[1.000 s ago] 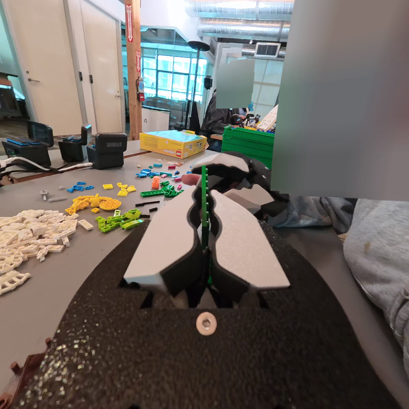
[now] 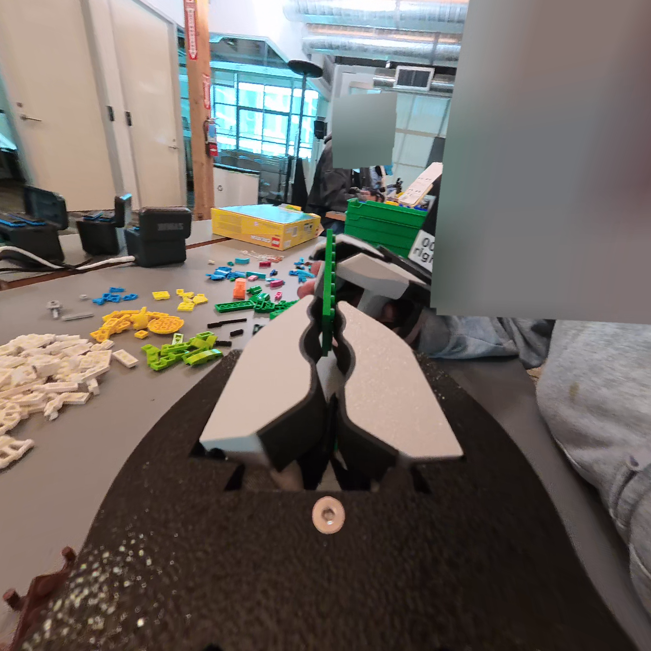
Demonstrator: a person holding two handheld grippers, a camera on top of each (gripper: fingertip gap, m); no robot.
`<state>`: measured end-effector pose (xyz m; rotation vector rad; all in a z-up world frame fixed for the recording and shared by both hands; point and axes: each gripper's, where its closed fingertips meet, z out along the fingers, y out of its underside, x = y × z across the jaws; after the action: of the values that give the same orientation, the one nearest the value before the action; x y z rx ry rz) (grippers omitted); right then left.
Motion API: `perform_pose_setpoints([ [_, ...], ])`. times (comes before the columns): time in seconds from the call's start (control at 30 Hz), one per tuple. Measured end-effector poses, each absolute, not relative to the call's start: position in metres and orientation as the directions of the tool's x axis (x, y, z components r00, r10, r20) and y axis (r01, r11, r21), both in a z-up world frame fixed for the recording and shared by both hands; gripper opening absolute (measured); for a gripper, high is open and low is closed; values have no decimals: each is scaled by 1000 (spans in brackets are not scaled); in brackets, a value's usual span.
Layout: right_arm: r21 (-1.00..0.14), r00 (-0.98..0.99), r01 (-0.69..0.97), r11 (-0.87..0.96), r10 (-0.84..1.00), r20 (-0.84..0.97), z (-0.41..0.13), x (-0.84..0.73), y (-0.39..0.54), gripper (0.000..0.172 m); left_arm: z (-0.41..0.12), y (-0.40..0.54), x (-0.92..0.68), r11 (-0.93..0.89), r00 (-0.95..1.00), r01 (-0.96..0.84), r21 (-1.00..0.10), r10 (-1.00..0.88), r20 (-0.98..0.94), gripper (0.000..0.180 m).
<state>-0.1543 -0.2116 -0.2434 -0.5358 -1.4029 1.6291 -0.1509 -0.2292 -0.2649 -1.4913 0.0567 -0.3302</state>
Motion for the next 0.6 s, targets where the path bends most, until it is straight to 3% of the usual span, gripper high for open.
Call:
perform_pose_setpoints([
  [0.27, -908, -342, -341, 242, 868, 360, -253, -166, -207, 31, -265, -228, -168, 60, 961, 237, -970, -160, 225, 4],
  [0.6, -870, -267, -344, 352, 852, 450, -257, -169, -208, 28, -268, -225, -164, 34, 976, 178, -983, -131, 173, 4],
])
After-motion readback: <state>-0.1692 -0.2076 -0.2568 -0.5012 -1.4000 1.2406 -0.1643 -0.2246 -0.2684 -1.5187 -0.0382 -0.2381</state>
